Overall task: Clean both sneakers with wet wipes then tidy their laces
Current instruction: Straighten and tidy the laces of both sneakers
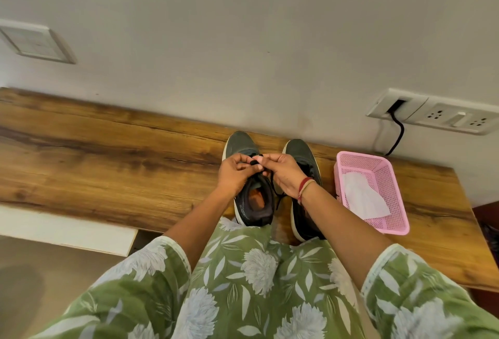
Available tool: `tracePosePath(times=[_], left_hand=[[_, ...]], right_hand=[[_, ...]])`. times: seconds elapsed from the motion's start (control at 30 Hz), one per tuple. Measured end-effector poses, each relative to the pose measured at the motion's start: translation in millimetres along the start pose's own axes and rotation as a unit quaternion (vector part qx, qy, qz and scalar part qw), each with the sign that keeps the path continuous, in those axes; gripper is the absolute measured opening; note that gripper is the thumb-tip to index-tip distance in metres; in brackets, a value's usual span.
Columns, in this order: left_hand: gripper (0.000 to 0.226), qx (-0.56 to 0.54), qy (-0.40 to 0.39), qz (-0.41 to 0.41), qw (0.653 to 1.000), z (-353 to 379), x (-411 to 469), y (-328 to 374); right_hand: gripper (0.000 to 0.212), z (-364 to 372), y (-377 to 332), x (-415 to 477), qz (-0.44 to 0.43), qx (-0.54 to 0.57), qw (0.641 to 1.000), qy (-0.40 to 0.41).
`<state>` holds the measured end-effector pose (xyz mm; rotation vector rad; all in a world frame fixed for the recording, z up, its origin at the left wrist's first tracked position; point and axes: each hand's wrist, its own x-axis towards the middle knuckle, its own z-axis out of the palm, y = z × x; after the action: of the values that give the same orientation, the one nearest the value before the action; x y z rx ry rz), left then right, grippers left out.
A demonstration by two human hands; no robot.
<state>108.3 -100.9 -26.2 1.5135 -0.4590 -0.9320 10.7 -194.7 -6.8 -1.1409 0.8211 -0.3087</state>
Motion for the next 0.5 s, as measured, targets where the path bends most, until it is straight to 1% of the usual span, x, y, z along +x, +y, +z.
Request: tracePosePath(times=[0.07,0.13,0.23,0.27,0.33,0.4,0.5], left_hand=[[0.020,-0.004,-0.028,0.000,1.000,-3,1,-1],[0.020,0.000,-0.059,-0.006,0.998,-9,2,-1],[0.020,0.018,-0.099,-0.017,0.995,-18,5,-2],[0.019,0.021,-0.110,-0.022,0.993,-20,6,-2],[0.020,0.024,-0.128,-0.030,0.991,-24,8,0],[0.021,0.031,-0.143,-0.035,0.989,-27,11,3],[0.022,0.056,-0.156,-0.036,0.986,-26,14,6]], right_hand=[[0.014,1,0,0,0.021,0.019,1.000,-0.001],[0.016,0,-1,0,0.040,0.016,0.999,-0.017],[0.015,-7,-4,0,0.050,-0.044,0.996,-0.060],[0.013,-9,-6,0,0.035,-0.079,0.994,-0.074],[0.009,-14,-11,2,-0.025,-0.148,0.984,-0.093],[0.013,-16,-17,1,-0.072,-0.191,0.974,-0.100],[0.017,-17,-21,-1,-0.098,-0.226,0.964,-0.099]])
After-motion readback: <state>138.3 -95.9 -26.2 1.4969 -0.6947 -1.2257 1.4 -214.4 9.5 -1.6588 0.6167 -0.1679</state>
